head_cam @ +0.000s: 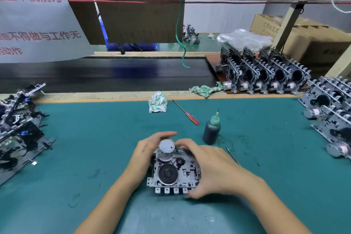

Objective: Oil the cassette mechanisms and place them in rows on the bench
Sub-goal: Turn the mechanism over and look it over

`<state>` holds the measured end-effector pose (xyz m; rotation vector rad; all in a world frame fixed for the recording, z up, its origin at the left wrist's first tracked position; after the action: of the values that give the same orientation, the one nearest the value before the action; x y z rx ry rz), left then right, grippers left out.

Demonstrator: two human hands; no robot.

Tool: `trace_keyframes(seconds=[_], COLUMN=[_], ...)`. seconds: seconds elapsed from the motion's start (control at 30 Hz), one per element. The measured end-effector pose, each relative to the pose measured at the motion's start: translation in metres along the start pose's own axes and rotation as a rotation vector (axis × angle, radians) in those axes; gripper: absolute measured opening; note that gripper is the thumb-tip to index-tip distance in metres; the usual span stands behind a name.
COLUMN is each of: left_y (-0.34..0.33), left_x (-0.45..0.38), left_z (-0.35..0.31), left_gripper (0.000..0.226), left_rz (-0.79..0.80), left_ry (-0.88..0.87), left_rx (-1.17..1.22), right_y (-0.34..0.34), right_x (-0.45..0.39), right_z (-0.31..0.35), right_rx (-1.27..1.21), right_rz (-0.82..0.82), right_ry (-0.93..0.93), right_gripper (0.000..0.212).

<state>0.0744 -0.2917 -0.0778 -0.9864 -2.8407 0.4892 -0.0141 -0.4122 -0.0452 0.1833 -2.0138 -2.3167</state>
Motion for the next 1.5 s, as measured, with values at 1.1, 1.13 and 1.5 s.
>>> trace_keyframes(seconds=[1.1,1.13,1.5], left_y=[-0.02,-0.018,-0.011], left_x=[0.006,0.004,-0.002], left_z=[0.035,0.037,0.038], left_gripper=[0.105,0.103,0.088], left_rz=[0.292,0.259,0.054], left_ry=[0.566,0.57,0.607], left_rx=[0.829,0.822,0.839], right_y=[0.008,0.012,-0.02], right_x=[0.019,0.024,0.056], right_z=[-0.017,-0.023,-0.107], right_rx=[-0.255,-0.239,0.046], right_rz=[-0.568,-0.634,-0.045], right_ry=[-0.212,-0.28,-0.866], right_gripper=[0.048,0.05,0.018])
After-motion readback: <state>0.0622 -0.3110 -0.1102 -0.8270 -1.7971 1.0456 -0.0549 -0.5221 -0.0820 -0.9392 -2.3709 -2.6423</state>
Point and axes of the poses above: each hand's wrist, its own x-axis away from the middle knuckle, its own y-axis out of the back of the hand, z = x × y, the point moved 6 cm from there along -x, towards the middle knuckle, and after that the axes turned 15 degrees about x, right-handed, at the moved point
